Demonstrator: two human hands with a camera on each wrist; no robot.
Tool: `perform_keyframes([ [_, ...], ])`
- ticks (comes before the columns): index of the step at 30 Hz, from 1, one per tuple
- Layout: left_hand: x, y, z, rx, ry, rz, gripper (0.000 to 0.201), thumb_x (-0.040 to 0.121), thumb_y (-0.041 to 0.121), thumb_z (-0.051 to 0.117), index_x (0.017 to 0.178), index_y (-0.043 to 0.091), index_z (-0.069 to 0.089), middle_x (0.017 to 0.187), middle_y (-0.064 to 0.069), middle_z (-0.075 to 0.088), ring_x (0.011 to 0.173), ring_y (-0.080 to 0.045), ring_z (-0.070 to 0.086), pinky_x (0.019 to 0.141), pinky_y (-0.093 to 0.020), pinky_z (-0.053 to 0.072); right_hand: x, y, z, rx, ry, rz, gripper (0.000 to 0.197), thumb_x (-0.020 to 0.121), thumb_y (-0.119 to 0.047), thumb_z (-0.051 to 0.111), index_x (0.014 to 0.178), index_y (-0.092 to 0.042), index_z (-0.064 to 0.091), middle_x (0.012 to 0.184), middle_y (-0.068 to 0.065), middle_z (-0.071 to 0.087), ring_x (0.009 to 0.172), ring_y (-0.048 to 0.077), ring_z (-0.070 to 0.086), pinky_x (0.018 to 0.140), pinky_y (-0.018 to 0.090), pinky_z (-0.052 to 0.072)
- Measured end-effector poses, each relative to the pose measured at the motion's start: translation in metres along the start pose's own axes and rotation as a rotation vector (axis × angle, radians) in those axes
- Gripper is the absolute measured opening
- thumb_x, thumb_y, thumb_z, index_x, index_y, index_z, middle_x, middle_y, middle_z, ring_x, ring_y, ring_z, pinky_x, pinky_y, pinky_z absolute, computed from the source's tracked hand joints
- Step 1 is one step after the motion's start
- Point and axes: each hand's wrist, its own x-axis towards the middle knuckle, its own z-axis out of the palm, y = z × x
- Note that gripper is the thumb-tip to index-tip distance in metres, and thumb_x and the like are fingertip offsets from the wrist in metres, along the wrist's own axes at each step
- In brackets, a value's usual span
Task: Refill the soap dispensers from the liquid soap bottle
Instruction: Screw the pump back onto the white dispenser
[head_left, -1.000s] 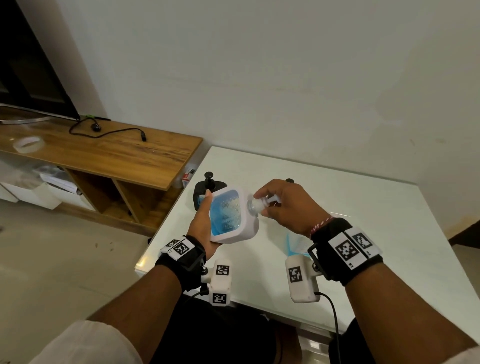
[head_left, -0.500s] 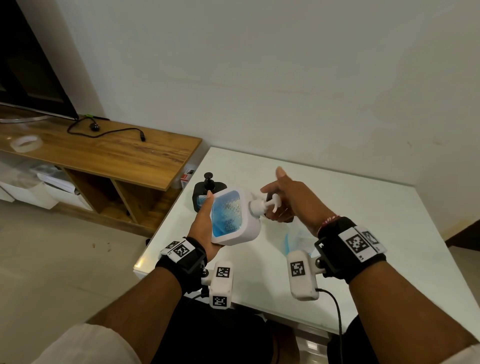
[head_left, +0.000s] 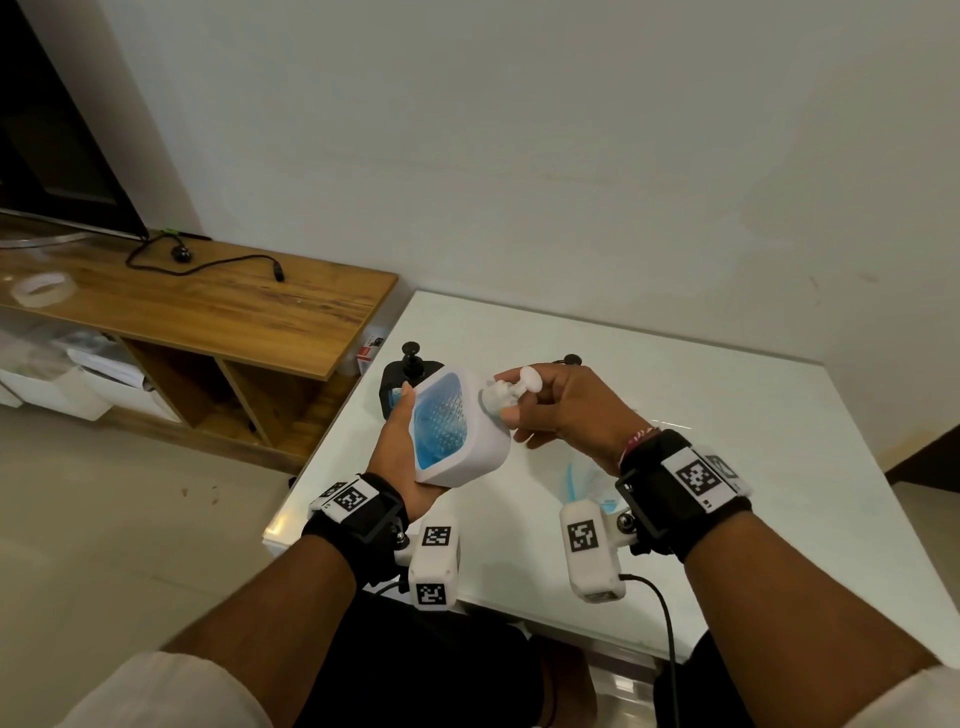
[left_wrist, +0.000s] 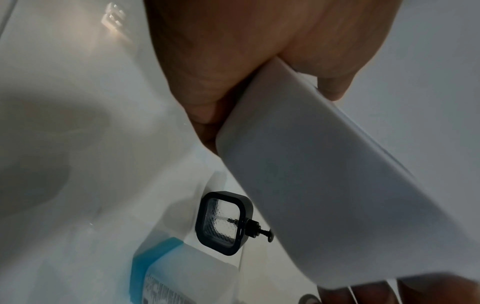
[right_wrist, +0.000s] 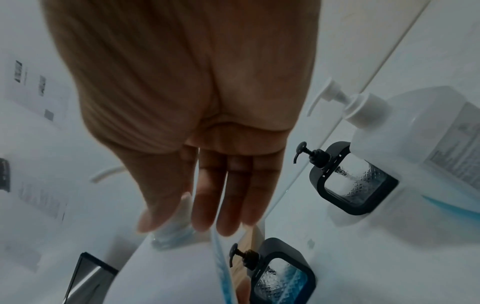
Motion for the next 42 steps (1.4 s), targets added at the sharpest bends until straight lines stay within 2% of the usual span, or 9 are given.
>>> perform_keyframes([
  [6, -0.002, 0.004, -0.008, -0.116, -0.147, -0.116, 0.059, 0.102, 0.060, 0.039, 0.146, 0.022, 0.048, 0.102, -0.014, 0.071, 0.074, -0.026, 0.077, 0.057, -0.044, 0.063, 0.003, 0.005, 0.003, -0.078, 0.057, 0.050, 0.034, 0.085, -0.041, 0.071, 0.107, -0.015, 0.066, 0.081, 0.005, 0.070, 0.072, 0.016, 0.066, 0.070, 0.030, 0.057],
  [11, -0.003, 0.004, -0.003, -0.023, -0.056, -0.009, 0.052, 0.098, 0.063, 0.047, 0.127, 0.022, 0.059, 0.100, -0.004, 0.072, 0.084, -0.021, 0.071, 0.066, -0.039, 0.064, 0.006, 0.008, 0.007, 0.081, 0.002, -0.006, 0.029, 0.084, -0.009, 0.074, 0.111, -0.016, 0.070, 0.086, 0.002, 0.067, 0.075, 0.016, 0.062, 0.067, 0.027, 0.054],
  [15, -0.004, 0.004, -0.007, -0.098, -0.133, -0.108, 0.054, 0.101, 0.061, 0.041, 0.135, 0.020, 0.050, 0.098, -0.013, 0.070, 0.083, -0.025, 0.073, 0.062, -0.044, 0.064, 0.007, 0.007, 0.016, 0.030, 0.097, 0.012, 0.020, 0.082, -0.024, 0.077, 0.094, -0.014, 0.065, 0.073, -0.002, 0.062, 0.067, 0.016, 0.059, 0.061, 0.026, 0.051],
  [21, -0.003, 0.002, -0.004, -0.033, -0.127, -0.021, 0.047, 0.104, 0.057, 0.042, 0.125, 0.020, 0.059, 0.098, -0.008, 0.072, 0.083, -0.023, 0.074, 0.065, -0.039, 0.065, 0.007, 0.011, 0.016, 0.142, -0.030, 0.002, 0.045, 0.086, -0.015, 0.071, 0.129, -0.024, 0.060, 0.109, 0.007, 0.065, 0.085, 0.012, 0.060, 0.066, 0.027, 0.054],
  [27, -0.005, 0.003, -0.005, -0.102, -0.154, -0.135, 0.049, 0.101, 0.060, 0.043, 0.128, 0.020, 0.056, 0.107, -0.016, 0.068, 0.098, -0.029, 0.067, 0.070, -0.047, 0.063, 0.009, 0.016, 0.019, 0.075, 0.193, -0.023, 0.022, 0.081, -0.024, 0.077, 0.097, -0.011, 0.068, 0.067, -0.014, 0.062, 0.063, 0.003, 0.056, 0.055, 0.021, 0.046],
  [32, -0.003, 0.003, -0.005, -0.159, -0.150, -0.130, 0.049, 0.100, 0.057, 0.046, 0.130, 0.020, 0.056, 0.103, -0.014, 0.071, 0.096, -0.028, 0.069, 0.072, -0.049, 0.063, 0.007, 0.018, 0.023, 0.237, 0.105, -0.051, 0.041, 0.088, -0.020, 0.070, 0.128, -0.024, 0.061, 0.088, -0.002, 0.064, 0.082, 0.009, 0.057, 0.061, 0.023, 0.047],
  [35, -0.004, 0.002, -0.006, -0.154, -0.155, -0.123, 0.047, 0.101, 0.056, 0.045, 0.127, 0.020, 0.058, 0.096, -0.013, 0.073, 0.091, -0.027, 0.069, 0.065, -0.045, 0.065, 0.008, 0.021, 0.021, 0.235, 0.112, -0.077, 0.030, 0.090, -0.013, 0.068, 0.119, -0.019, 0.067, 0.101, 0.012, 0.068, 0.083, 0.012, 0.057, 0.060, 0.025, 0.046],
  [39, -0.005, -0.003, 0.002, -0.078, -0.142, -0.148, 0.045, 0.102, 0.058, 0.041, 0.120, 0.020, 0.058, 0.103, -0.015, 0.066, 0.094, -0.028, 0.066, 0.062, -0.043, 0.064, 0.009, 0.026, 0.020, 0.194, 0.232, -0.050, 0.019, 0.083, -0.018, 0.076, 0.095, -0.008, 0.064, 0.081, 0.005, 0.062, 0.063, 0.007, 0.054, 0.054, 0.027, 0.044],
  [42, -0.001, -0.006, 0.001, -0.017, -0.135, -0.152, 0.046, 0.102, 0.060, 0.040, 0.120, 0.022, 0.058, 0.107, -0.016, 0.067, 0.097, -0.029, 0.066, 0.067, -0.044, 0.063, 0.007, 0.028, 0.018, 0.183, 0.179, -0.044, 0.024, 0.085, -0.021, 0.074, 0.104, -0.014, 0.061, 0.080, 0.000, 0.059, 0.062, 0.006, 0.053, 0.054, 0.027, 0.046],
])
